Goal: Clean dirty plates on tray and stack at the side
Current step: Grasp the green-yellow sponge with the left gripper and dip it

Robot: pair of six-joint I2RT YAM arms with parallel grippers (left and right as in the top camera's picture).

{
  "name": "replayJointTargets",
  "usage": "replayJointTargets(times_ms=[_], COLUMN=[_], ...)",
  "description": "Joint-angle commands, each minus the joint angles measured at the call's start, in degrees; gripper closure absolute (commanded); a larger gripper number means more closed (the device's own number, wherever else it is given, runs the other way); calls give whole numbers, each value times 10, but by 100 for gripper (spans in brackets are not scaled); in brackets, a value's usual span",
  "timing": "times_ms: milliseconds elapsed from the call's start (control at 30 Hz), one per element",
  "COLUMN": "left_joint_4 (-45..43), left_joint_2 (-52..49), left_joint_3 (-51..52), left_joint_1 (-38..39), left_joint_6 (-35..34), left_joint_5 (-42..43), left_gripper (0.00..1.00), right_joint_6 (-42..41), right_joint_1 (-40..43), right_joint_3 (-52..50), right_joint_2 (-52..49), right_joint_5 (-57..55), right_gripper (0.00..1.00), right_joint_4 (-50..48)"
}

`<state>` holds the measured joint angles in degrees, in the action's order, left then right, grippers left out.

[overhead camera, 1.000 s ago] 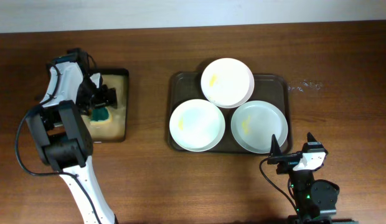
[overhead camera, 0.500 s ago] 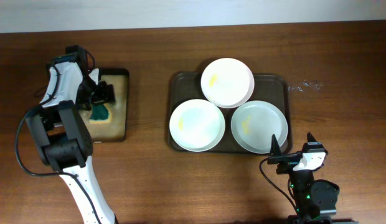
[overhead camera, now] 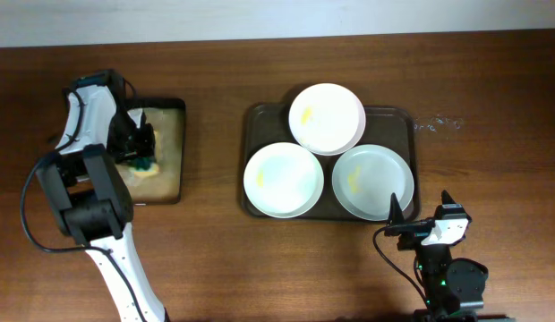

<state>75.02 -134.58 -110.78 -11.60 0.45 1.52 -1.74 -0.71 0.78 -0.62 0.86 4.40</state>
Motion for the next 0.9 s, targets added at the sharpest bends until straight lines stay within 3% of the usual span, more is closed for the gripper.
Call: replayJointTargets(times_ms=[0, 33, 67, 100, 133, 333, 567, 633, 800, 867], left_joint_4=[0, -2, -2, -3, -2, 82, 210, 207, 123, 122], left_joint_2=[-4, -4, -4, -4, -4, -4, -4, -5, -5, -5], left_joint_3=[-17, -17, -18, -18, -24, -138, -295, -276, -98, -93], left_joint_1=[-2, -2, -2, -2, -2, -2, -2, -2, 8, 5], left_joint_6=[3, 3, 3, 3, 3, 2, 2, 2, 2, 2], left_joint_5=[6, 6, 6, 6, 6, 12, 112, 111, 111, 105], left_gripper=[7, 16, 39, 63, 100, 100, 100, 100, 100, 100], right_joint_6=[-6, -6, -6, -6, -6, -6, -6, -6, -6, -6], right_joint_1=[3, 3, 3, 3, 3, 3, 3, 3, 3, 3], right_joint_3=[-5, -5, -5, -5, -5, -5, -5, -5, -5, -5], right_joint_2=[4, 4, 4, 4, 4, 4, 4, 4, 4, 4], right_joint_5=[-5, -5, -5, -5, -5, -5, -5, -5, -5, -5], right_gripper=[2, 2, 2, 2, 2, 2, 2, 2, 2, 2], right_joint_4=[1, 1, 1, 1, 1, 1, 1, 1, 1, 1])
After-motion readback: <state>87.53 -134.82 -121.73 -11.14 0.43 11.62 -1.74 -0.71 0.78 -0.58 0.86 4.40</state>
